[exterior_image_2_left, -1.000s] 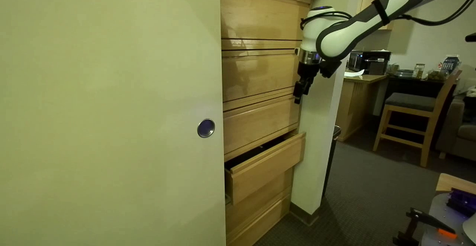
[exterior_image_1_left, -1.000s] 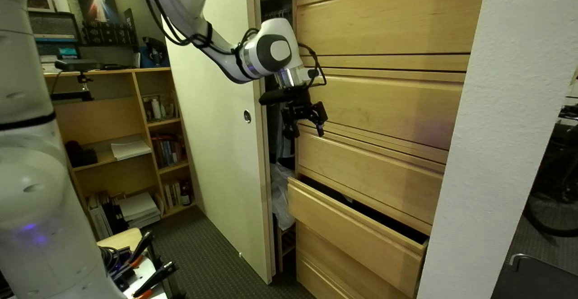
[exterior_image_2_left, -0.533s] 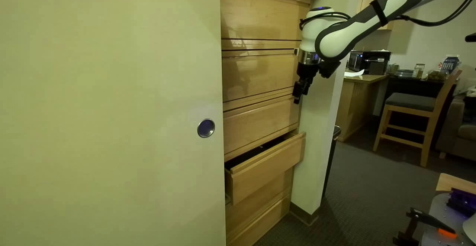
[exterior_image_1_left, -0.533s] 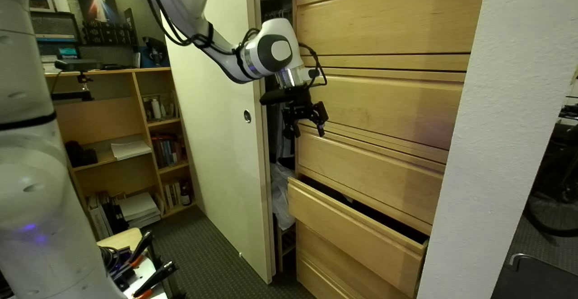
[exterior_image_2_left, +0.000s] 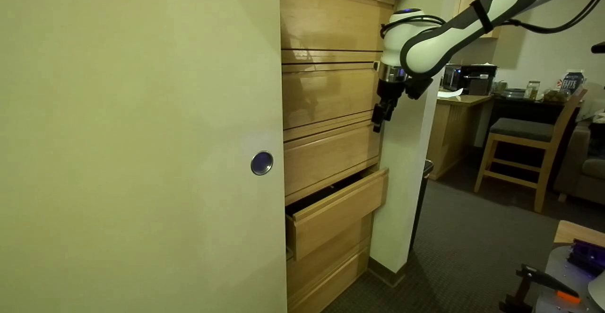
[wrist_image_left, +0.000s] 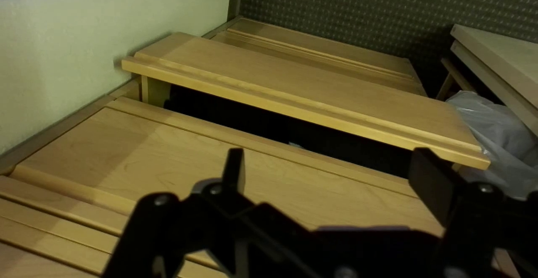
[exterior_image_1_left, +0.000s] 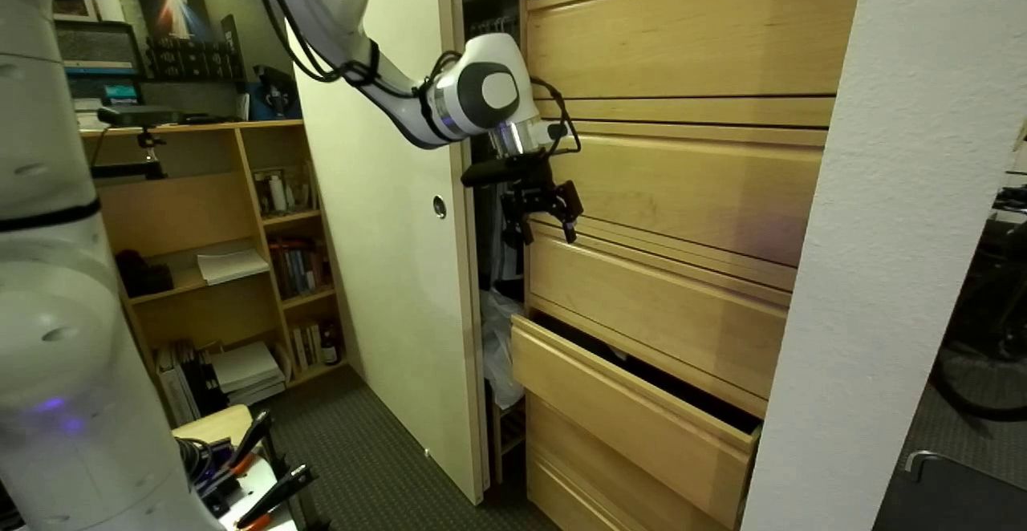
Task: Open the fourth drawer
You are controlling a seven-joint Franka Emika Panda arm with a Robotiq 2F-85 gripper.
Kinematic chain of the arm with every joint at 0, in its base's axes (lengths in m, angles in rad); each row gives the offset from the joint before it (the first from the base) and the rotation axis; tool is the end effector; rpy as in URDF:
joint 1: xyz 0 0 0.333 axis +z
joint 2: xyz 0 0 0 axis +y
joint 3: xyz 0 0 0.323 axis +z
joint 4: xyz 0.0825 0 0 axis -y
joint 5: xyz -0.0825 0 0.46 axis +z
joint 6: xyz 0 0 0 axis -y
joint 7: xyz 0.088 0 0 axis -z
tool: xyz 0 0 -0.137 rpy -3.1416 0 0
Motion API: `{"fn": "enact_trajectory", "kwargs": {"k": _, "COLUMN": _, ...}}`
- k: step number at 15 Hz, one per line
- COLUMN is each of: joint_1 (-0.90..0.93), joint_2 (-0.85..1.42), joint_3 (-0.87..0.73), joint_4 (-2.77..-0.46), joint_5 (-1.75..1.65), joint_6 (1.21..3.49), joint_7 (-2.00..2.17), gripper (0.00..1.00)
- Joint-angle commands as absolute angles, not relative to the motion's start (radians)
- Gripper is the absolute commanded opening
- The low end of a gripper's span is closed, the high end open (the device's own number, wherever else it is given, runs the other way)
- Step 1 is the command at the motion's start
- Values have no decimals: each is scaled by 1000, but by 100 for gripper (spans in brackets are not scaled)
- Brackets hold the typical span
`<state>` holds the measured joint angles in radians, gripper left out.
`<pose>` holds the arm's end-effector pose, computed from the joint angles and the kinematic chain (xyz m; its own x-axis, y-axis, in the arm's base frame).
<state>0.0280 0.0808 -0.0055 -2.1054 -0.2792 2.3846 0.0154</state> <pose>0.6455 0.0062 0.3341 0.9620 0.2073 0.1775 0.1659 -0.9607 0.2228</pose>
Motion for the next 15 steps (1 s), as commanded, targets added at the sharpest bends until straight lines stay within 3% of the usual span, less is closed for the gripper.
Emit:
{"fn": "enact_trajectory", "kwargs": {"k": 1, "joint_1": 24, "joint_2": 106, "joint_3": 1, "joint_4": -2113, "joint_5": -266, "joint_6": 2395, "joint_7": -34, "gripper": 100}}
{"fn": "enact_trajectory", "kwargs": {"k": 15, "joint_1": 13, "joint_2": 329, "joint_3": -16, "joint_4": -2050, "joint_5": -351, "joint_6": 2450, "joint_7": -266, "gripper": 100}}
